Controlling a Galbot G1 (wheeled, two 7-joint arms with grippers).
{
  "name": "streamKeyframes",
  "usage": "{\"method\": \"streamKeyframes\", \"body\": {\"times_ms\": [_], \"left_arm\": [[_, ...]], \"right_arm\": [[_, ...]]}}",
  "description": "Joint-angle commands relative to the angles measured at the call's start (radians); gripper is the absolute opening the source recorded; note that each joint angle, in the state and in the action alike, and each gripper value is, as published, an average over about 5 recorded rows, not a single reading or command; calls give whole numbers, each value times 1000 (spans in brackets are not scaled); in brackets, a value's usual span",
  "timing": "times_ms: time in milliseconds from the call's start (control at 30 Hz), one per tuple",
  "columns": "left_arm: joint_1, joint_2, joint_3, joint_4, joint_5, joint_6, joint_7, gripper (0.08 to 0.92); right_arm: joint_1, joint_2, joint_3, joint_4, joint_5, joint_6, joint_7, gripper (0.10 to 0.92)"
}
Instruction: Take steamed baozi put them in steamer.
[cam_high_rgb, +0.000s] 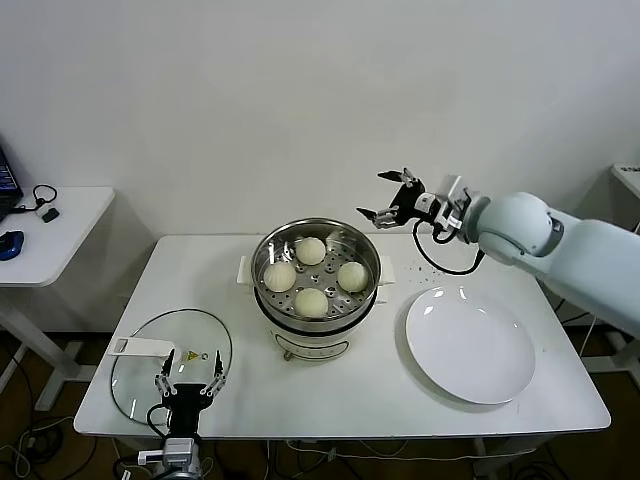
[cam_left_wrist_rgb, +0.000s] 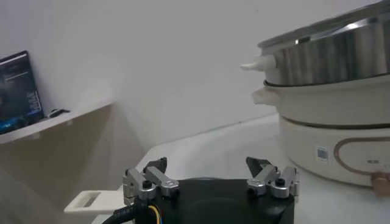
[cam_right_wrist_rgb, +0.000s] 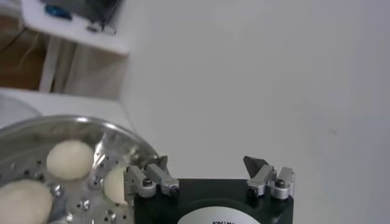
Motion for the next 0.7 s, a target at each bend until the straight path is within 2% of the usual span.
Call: {"method": "streamKeyframes", "body": {"times_ms": [33, 400, 700], "left_arm": [[3, -49, 2, 5, 35, 2, 0, 823], [2, -49, 0, 13, 47, -3, -3, 823], [0, -49, 9, 27, 71, -8, -4, 823]], "right_arm": [[-991, 5, 1039, 127, -194, 89, 108, 823], [-1350, 373, 1389, 178, -340, 216, 113, 823], [-1581, 673, 1486, 177, -460, 385, 56, 823]]}}
